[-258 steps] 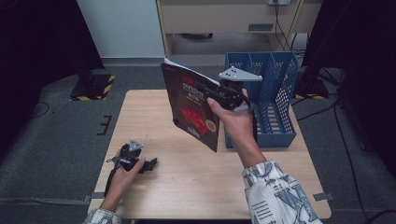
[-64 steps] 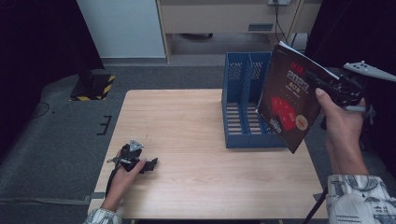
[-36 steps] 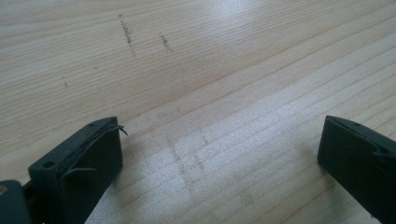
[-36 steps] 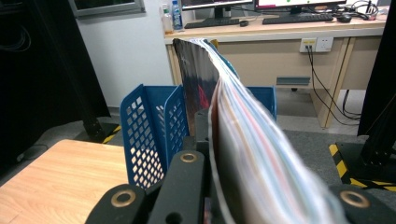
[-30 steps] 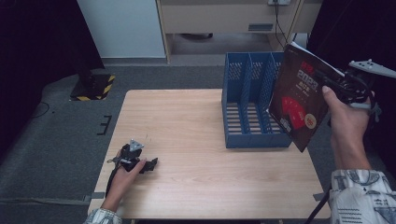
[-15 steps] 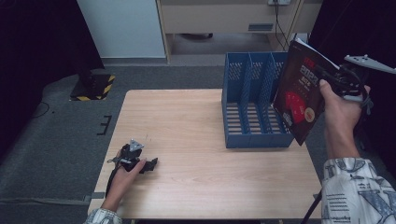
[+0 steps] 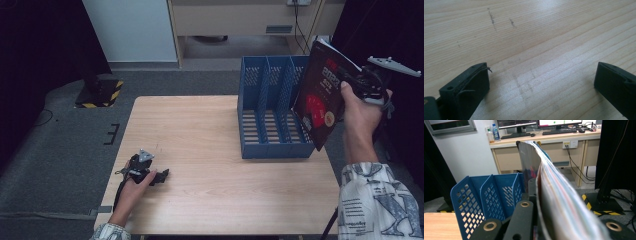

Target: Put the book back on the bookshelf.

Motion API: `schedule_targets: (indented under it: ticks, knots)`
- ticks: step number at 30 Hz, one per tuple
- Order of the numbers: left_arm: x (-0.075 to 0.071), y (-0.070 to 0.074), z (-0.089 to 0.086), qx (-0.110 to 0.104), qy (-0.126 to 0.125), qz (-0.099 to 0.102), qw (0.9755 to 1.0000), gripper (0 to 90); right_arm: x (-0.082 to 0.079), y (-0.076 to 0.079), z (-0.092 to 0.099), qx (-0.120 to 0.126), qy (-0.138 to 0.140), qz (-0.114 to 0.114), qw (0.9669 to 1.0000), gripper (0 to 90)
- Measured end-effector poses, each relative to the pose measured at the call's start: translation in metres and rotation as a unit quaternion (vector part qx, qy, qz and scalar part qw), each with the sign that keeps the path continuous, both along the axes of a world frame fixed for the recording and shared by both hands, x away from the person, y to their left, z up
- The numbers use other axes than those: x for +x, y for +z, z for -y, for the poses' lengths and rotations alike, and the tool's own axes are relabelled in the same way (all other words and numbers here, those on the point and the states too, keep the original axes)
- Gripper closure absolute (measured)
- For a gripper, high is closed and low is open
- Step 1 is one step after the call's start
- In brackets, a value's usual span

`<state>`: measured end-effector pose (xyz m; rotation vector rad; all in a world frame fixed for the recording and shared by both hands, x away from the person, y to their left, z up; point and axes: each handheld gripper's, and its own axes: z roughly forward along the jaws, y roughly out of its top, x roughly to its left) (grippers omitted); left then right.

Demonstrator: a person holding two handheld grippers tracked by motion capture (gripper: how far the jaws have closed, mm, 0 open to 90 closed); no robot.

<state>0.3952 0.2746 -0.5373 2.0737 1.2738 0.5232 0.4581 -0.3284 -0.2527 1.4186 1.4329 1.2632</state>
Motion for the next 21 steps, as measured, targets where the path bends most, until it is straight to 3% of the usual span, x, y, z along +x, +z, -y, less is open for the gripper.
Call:
schedule_targets:
  ticks: [10, 21]
  knots:
    - [0.0, 0.0, 0.0, 0.0, 0.0, 0.0, 1.0, 0.0, 0.011, -0.004, -0.004, 0.013, -0.014, 0.006, 0.9998, 87.1]
    - [0.001, 0.0, 0.0, -0.001, 0.0, 0.0, 1.0, 0.0, 0.02, -0.008, -0.012, 0.006, -0.02, 0.007, 0.9998, 87.1]
